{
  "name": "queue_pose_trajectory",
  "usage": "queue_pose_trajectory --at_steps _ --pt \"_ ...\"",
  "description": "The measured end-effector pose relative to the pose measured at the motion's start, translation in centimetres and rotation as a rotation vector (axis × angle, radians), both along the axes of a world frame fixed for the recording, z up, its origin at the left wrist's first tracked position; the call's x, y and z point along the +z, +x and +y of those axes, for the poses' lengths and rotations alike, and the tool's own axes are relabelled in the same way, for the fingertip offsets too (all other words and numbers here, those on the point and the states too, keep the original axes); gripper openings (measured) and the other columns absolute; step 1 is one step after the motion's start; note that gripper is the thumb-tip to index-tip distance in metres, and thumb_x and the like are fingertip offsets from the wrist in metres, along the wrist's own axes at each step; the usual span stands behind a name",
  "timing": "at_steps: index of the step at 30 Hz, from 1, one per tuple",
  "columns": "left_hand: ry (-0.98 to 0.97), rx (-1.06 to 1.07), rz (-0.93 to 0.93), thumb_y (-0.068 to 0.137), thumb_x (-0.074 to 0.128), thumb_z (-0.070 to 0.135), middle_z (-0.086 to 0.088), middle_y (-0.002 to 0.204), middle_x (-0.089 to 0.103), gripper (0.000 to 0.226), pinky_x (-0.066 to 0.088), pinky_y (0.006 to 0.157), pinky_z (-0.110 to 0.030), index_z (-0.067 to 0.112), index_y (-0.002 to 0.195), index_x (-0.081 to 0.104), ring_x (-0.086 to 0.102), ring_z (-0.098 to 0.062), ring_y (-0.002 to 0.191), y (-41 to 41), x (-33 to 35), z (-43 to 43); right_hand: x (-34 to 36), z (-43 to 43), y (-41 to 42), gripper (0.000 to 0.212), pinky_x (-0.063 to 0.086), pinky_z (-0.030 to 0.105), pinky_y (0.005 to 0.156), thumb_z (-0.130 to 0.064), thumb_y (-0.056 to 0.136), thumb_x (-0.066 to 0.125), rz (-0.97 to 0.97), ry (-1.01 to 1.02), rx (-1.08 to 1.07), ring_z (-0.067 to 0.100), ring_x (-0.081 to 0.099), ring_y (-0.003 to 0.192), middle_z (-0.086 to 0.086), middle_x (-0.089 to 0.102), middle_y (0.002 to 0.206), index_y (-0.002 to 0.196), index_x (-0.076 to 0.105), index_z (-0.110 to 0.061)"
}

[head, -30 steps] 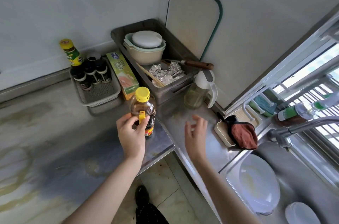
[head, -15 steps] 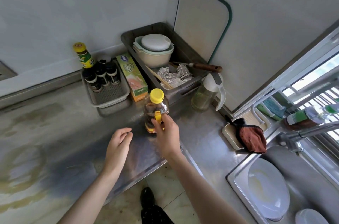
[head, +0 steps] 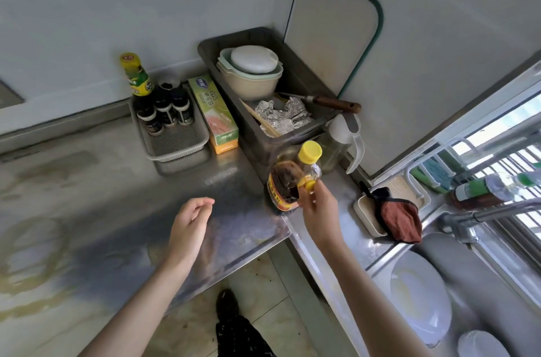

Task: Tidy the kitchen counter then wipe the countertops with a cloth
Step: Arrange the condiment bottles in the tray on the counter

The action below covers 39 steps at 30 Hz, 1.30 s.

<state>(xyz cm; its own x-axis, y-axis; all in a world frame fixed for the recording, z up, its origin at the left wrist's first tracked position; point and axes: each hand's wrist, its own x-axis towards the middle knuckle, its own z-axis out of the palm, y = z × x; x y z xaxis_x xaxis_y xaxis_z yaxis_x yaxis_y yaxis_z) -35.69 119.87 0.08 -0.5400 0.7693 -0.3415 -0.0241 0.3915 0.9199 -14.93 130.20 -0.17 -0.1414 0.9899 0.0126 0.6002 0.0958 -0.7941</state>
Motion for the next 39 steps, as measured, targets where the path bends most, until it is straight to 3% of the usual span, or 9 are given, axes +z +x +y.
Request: queue_pose_trajectory --at_steps 11,13,16,18,24,27,30,33,39 --pt "0.003 -0.034 0.003 0.094 0.047 0.012 -0.002 0.109 0.061 0.016 0.038 0.087 -0.027 0.015 0.096 0.062 0.054 -0.011 0.099 0.4 -0.6 -0.5 0.0 1.6 0.4 0.02 0.051 0.045 0.07 -0.02 0.092 0.055 0.048 -0.079 0.023 0.031 0.06 0.077 0.014 0.06 0.083 0.074 0.047 -0.017" --pt "0.006 -0.027 -0.001 0.094 0.048 0.013 0.001 0.104 0.062 0.015 0.039 0.083 -0.025 0.018 0.093 0.062 0.054 -0.011 0.098 -0.2 -0.7 -1.0 0.1 0.8 -0.1 0.009 0.053 0.044 0.073 -0.021 0.091 0.057 0.111 -0.112 -0.027 0.028 0.06 0.082 0.012 0.057 0.097 0.088 0.049 -0.02" --pt "0.017 -0.036 0.007 0.093 0.05 0.018 0.01 0.098 0.062 0.017 0.041 0.073 -0.02 0.028 0.086 0.062 0.055 -0.009 0.096 -1.5 -0.5 -2.0 -0.4 -1.8 -1.6 0.04 0.051 0.033 0.076 -0.023 0.089 0.06 0.192 -0.142 -0.241 0.023 0.06 0.087 0.007 0.043 0.122 0.122 0.04 -0.01" --pt "0.029 -0.03 0.03 0.091 0.053 0.022 0.011 0.096 0.063 0.012 0.039 0.071 -0.015 0.028 0.086 0.062 0.056 -0.007 0.095 -2.7 -0.5 -3.2 -0.8 -4.3 -2.7 0.042 0.045 0.029 0.073 -0.025 0.091 0.058 0.156 -0.217 -0.329 0.019 0.057 0.083 0.009 0.04 0.123 0.122 0.038 -0.005" --pt "0.004 0.07 0.125 0.092 0.053 0.017 0.01 0.096 0.065 0.009 0.04 0.074 -0.009 0.018 0.092 0.062 0.059 -0.006 0.095 -6.9 -0.5 -9.0 -3.0 -10.2 -8.8 0.009 0.047 0.022 0.068 -0.023 0.093 0.054 0.0 -0.378 0.229 0.016 0.058 0.086 0.006 0.056 0.104 0.097 0.053 -0.015" --pt "-0.033 0.167 0.149 0.091 0.055 0.012 0.002 0.096 0.064 0.006 0.043 0.083 -0.02 0.015 0.092 0.061 0.059 -0.013 0.098 -9.6 -0.9 -13.7 -2.9 -12.6 -14.4 0.014 0.053 0.038 0.08 -0.027 0.091 0.056 -0.069 -0.41 0.414 0.017 0.06 0.09 0.003 0.058 0.105 0.101 0.058 -0.016" --pt "-0.099 0.273 0.104 0.092 0.054 0.017 0.001 0.102 0.063 0.011 0.044 0.089 -0.026 0.015 0.101 0.06 0.058 -0.013 0.104 -12.6 -1.4 -20.2 -2.4 -15.9 -20.5 0.02 0.048 0.026 0.082 -0.023 0.092 0.056 -0.108 -0.433 0.587 0.013 0.059 0.094 -0.002 0.058 0.106 0.11 0.059 -0.013" --pt "-0.147 0.449 0.082 0.091 0.057 0.022 0.002 0.102 0.063 0.015 0.041 0.079 -0.015 0.015 0.103 0.061 0.059 -0.012 0.1 -15.4 -1.9 -27.5 -2.3 -20.7 -26.9 0.02 0.039 0.011 0.074 -0.018 0.093 0.054 -0.128 -0.451 0.777 0.013 0.058 0.097 0.001 0.061 0.107 0.111 0.059 -0.011" --pt "-0.189 0.792 0.078 0.089 0.058 0.015 0.013 0.093 0.062 0.011 0.041 0.073 -0.01 0.025 0.094 0.058 0.059 -0.007 0.091 -20.1 -2.3 -42.6 -2.3 -33.5 -38.5 0.021 0.035 0.013 0.074 -0.011 0.091 0.055 -0.158 -0.395 1.141 0.017 0.06 0.094 0.009 0.066 0.107 0.11 0.06 -0.005"
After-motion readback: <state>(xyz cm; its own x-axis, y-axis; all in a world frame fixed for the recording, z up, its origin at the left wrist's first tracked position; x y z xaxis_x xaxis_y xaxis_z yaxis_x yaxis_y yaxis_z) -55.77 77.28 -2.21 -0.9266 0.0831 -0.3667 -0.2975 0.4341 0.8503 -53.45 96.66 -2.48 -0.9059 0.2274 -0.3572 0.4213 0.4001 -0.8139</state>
